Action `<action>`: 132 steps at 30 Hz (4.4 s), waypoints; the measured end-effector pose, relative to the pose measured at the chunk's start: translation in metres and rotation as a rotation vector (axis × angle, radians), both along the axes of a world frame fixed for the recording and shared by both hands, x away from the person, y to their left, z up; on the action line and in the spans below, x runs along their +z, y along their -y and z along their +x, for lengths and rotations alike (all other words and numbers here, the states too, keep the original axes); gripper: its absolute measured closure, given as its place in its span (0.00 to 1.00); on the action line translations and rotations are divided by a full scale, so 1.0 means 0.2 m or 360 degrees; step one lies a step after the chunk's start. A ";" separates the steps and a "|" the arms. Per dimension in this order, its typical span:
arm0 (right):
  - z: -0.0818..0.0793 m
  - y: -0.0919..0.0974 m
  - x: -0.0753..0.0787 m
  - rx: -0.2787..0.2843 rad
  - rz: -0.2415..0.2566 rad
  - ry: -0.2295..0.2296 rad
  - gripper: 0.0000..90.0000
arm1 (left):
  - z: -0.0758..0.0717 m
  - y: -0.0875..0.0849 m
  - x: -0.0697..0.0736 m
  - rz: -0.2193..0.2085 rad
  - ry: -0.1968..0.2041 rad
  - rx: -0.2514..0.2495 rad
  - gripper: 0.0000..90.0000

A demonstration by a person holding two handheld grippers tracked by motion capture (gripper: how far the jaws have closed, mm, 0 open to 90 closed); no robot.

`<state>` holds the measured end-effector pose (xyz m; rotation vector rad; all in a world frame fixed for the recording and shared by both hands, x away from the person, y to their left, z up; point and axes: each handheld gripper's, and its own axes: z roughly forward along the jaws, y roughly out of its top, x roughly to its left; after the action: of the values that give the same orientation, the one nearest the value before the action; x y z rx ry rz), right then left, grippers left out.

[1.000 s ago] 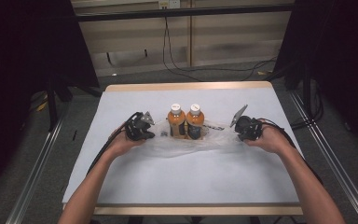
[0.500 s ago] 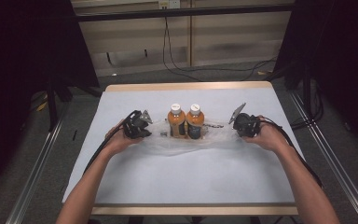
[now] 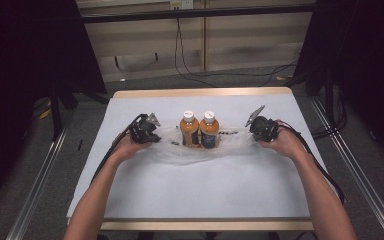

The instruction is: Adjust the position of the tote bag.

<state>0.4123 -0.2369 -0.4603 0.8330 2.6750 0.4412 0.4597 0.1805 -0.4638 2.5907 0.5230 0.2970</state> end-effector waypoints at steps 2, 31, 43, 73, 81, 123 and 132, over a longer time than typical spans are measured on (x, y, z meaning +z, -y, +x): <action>-0.01 0.01 0.00 -0.0004 -0.0017 -0.0010 1.00 | -0.01 -0.02 0.00 -0.0026 -0.0027 0.0014 1.00; -0.11 0.11 0.06 -0.0052 0.0324 0.0031 1.00 | -0.11 -0.10 0.04 -0.0323 -0.0037 0.0050 1.00; -0.16 0.11 0.16 -0.0011 0.0713 0.0146 1.00 | -0.24 -0.10 0.17 -0.0656 0.0054 0.0016 1.00; 0.08 -0.26 0.14 0.0105 0.0772 0.0037 1.00 | -0.37 0.55 0.15 -0.0414 0.0220 -0.0290 1.00; 0.12 -0.28 0.10 0.0091 0.0730 0.0016 1.00 | -0.35 0.60 0.06 -0.0253 0.0195 -0.0287 1.00; 0.44 -0.46 -0.05 -0.0244 0.0470 -0.0120 1.00 | -0.58 0.57 -0.02 -0.0185 -0.0068 -0.0539 1.00; 0.48 -0.47 -0.05 -0.0293 0.0473 -0.0111 1.00 | -0.65 0.55 -0.03 -0.0242 -0.0091 -0.0595 1.00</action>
<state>0.5078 -0.1421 -0.4704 1.1874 2.5990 0.7890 0.3295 0.0700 -0.4690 2.4889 0.0698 0.0541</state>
